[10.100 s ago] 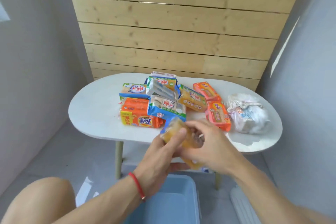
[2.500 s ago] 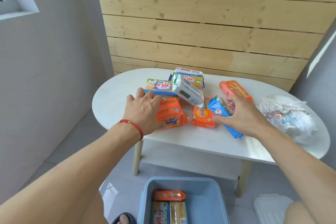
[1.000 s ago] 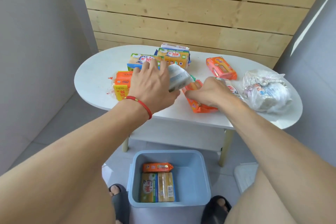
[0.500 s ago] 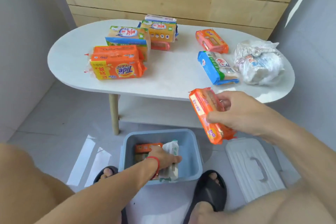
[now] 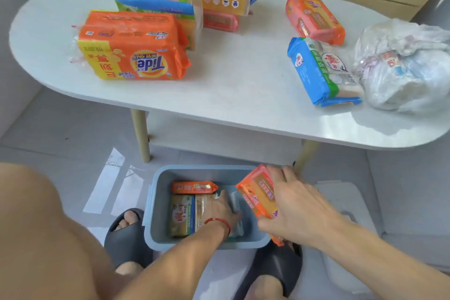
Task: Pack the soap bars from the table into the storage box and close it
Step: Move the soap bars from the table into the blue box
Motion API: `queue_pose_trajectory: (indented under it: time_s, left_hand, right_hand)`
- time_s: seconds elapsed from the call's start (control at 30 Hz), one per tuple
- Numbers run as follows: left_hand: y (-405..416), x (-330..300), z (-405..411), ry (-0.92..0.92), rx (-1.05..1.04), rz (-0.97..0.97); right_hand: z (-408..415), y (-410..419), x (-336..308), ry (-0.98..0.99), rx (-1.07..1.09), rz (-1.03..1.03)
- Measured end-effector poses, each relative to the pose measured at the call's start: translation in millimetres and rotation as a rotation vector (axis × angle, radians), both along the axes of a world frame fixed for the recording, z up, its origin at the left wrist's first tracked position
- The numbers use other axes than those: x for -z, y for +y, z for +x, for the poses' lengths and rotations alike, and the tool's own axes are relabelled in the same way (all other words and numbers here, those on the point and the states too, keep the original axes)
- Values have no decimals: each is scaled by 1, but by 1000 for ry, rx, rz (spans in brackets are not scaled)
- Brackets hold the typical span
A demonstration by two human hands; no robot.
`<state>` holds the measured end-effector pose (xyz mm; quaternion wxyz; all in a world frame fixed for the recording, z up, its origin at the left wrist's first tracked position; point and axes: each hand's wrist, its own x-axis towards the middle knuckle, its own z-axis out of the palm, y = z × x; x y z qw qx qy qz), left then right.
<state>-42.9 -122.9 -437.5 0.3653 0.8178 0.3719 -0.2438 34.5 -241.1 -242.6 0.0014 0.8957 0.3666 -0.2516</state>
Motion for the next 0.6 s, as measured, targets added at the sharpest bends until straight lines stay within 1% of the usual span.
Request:
queue_pose_trajectory:
  time_s: [0.1,0.17,0.23,0.3,0.37,0.47,0.57,0.6]
  left_hand:
    - [3,9,4,156,275,144]
    - [4,17,0,231,387,231]
    - [10,22,-4,248,489,305]
    - [17,22,-8,226,539,313]
    - [23,19,-13,173,534,270]
    - [32,12,-26,60,400,202]
    - [46,0,-44,-49,181,249]
    - [53,-4,-51,-88,159,302]
  right_hand:
    - [14,10,32,74,120,-78]
    - [22,16,45,148,222,-75]
    - [27,22,56,177,252,-62]
    - [27,24,65,151,207,-68]
    - [25,24,72,106,115,-93]
    - [23,29,80,46,1,-65]
    - [10,43,92,-99,-120,43]
    - [4,49,97,-150,-133,59]
